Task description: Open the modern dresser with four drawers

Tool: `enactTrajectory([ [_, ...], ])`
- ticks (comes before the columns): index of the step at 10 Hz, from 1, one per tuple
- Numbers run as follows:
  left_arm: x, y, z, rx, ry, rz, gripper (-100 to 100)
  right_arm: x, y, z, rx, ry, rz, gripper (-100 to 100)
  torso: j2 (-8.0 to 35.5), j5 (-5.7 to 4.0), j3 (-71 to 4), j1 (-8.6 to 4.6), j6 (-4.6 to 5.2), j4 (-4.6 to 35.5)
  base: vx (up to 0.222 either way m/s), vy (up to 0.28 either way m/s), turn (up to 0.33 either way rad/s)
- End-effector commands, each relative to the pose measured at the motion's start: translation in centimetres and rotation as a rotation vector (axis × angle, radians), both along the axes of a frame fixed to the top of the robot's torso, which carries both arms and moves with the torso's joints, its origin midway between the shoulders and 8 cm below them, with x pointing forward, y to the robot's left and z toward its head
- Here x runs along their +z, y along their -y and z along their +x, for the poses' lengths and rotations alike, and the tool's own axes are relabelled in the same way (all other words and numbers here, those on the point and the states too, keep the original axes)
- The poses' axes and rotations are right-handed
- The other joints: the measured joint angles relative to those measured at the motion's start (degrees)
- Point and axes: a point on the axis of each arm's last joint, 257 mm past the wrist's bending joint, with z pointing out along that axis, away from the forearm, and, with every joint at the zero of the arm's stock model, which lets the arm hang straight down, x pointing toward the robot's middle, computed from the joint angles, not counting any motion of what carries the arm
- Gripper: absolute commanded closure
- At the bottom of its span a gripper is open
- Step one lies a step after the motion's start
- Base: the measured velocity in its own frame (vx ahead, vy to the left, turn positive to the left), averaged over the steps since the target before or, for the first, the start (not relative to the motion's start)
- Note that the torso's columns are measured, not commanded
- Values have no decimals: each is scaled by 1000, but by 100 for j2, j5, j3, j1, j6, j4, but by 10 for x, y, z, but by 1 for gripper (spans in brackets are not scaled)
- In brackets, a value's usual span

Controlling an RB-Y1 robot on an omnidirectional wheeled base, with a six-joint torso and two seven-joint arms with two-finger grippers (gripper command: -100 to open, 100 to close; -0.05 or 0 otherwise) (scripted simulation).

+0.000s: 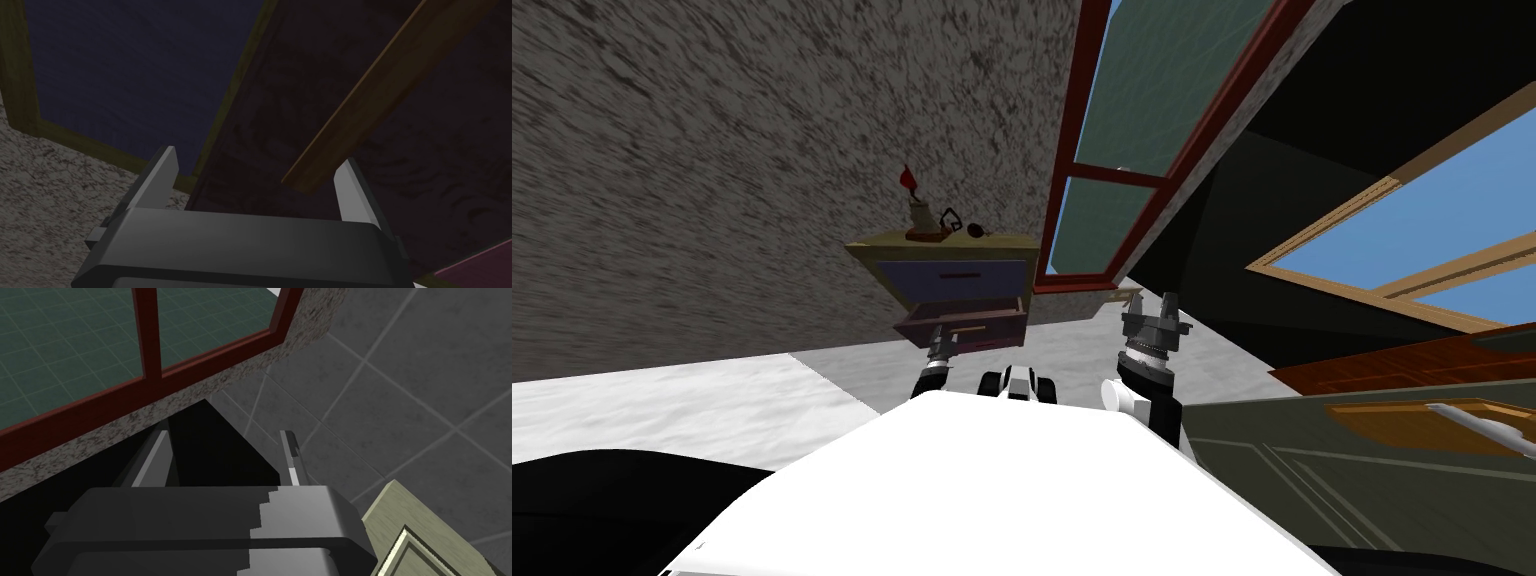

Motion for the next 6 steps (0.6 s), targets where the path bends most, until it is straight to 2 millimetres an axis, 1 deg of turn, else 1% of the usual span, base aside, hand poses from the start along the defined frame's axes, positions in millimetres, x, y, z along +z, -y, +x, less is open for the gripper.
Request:
enactTrajectory([
  [1,-2,0,-1,0,-7,-2,0,0,0,0,0,0,0,0,-3,11,3,5,3,-9,0,0,0],
  [6,-9,0,-4,2,-26,-5,0,0,0,0,0,0,0,0,-34,33,-12,28,5,-33,0,0,0],
])
